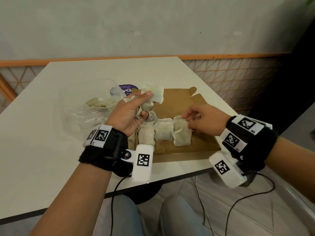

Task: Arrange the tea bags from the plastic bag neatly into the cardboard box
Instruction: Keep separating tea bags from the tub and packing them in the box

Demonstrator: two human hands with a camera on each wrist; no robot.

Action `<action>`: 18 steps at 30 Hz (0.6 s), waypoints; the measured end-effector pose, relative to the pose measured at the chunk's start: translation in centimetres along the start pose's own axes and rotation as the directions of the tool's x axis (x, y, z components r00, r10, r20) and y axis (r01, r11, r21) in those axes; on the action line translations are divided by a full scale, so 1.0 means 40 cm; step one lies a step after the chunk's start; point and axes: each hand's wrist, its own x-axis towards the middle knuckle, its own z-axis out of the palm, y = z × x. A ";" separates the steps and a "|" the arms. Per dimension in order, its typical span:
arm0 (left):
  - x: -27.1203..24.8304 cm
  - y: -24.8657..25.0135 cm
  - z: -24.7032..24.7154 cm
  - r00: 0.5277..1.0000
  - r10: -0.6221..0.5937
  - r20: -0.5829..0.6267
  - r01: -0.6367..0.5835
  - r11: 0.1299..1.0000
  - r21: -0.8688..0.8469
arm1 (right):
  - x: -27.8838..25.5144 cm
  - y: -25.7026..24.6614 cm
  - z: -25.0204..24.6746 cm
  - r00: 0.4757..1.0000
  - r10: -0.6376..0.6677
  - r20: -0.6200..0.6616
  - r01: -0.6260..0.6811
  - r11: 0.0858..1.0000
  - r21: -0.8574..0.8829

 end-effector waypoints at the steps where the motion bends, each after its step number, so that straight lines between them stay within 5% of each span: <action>1: -0.001 0.000 0.001 1.000 0.005 0.000 -0.005 1.000 -0.006 | -0.002 0.000 -0.010 0.999 -0.030 0.038 0.033 0.996 -0.082; 8: 0.001 0.001 0.008 1.000 0.014 -0.002 -0.014 0.999 -0.033 | 0.017 -0.030 0.015 0.973 -0.054 0.225 0.160 0.857 -0.489; 18: 0.001 0.001 0.001 0.999 0.010 0.048 -0.009 0.999 -0.031 | 0.077 -0.075 -0.036 0.927 0.082 0.365 0.094 0.893 -0.440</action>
